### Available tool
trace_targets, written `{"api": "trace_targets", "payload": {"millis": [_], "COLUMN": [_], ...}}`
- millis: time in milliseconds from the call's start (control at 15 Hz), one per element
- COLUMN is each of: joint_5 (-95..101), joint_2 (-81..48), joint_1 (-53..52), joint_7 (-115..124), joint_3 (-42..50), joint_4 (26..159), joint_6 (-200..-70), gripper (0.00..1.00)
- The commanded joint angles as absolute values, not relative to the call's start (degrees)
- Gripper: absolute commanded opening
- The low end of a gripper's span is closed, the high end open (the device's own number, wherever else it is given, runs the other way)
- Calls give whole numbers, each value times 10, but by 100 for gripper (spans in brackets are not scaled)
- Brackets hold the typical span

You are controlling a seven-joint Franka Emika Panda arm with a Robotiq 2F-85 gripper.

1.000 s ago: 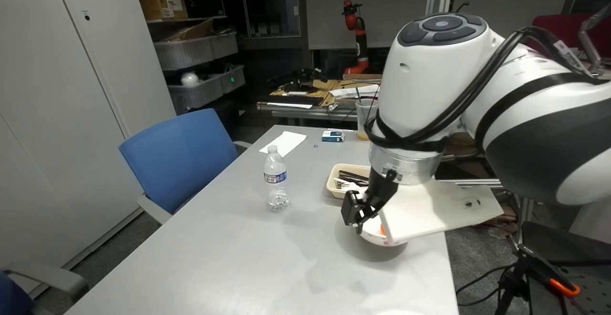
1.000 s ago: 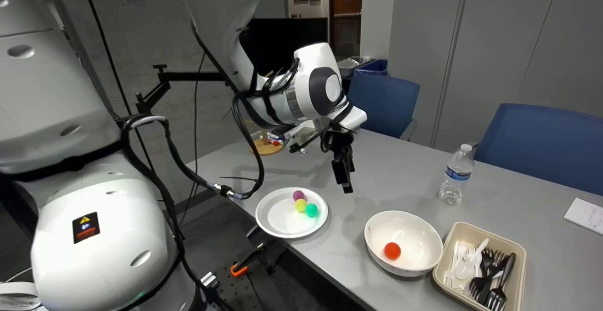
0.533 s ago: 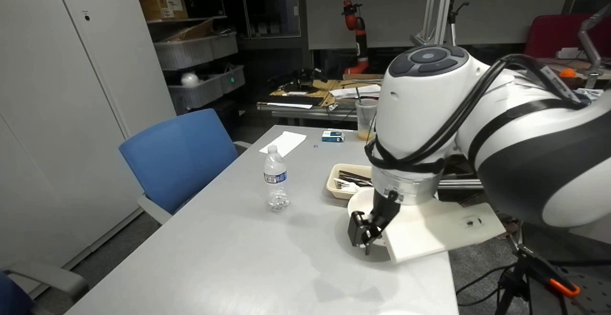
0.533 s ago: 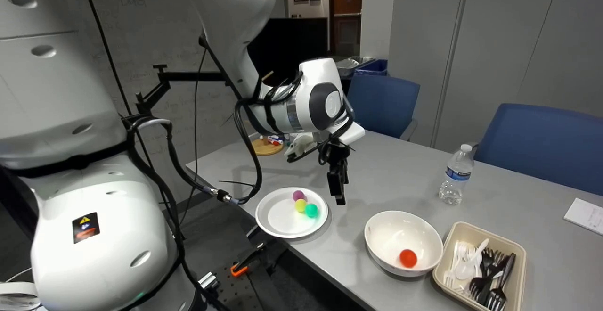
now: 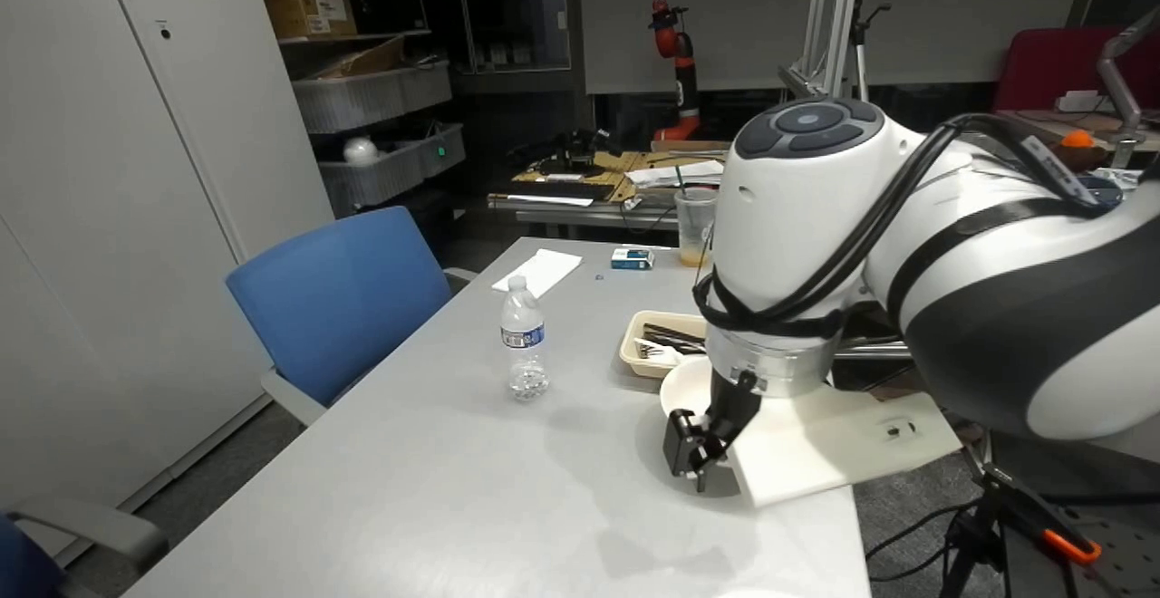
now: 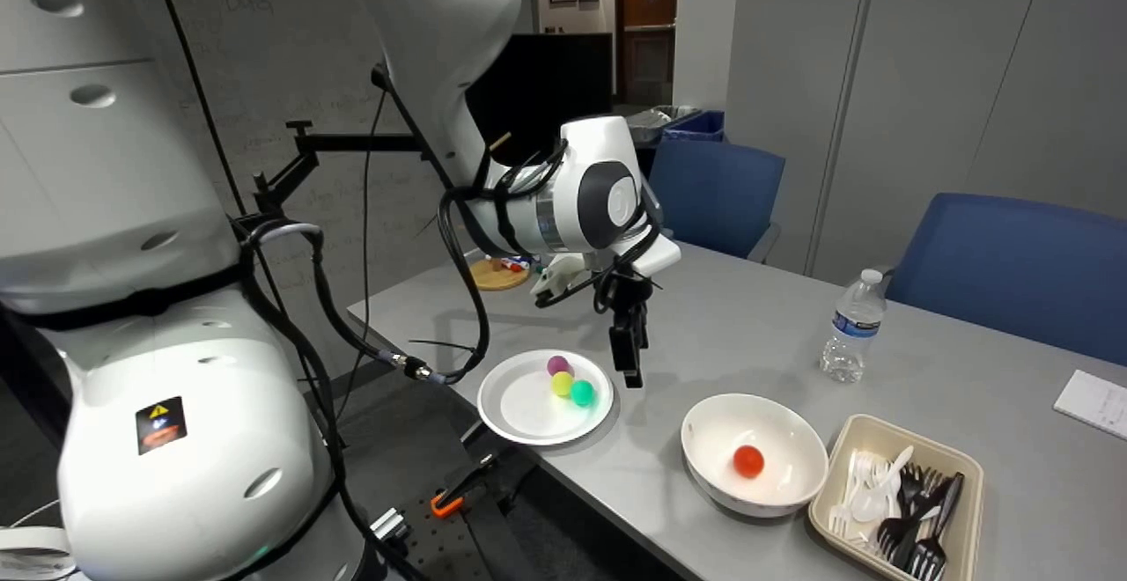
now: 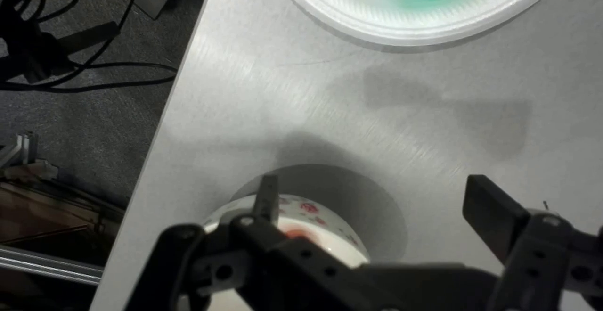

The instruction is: Move the red, green and yellow objects from the white plate onto the white bowl respectively

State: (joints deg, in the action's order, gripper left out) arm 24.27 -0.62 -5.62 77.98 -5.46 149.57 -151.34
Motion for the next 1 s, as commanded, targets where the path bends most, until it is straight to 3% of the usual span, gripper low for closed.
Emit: {"api": "trace_targets", "payload": {"millis": [0,933], "joint_5": [232,190], "joint_2": [8,-61], "joint_1": [-71,-94], "joint_7": [781,829], "joint_3": [-68,-91], "joint_4": [1501,1539], "joint_6": [-1505,-1680], "gripper": [100,100]}}
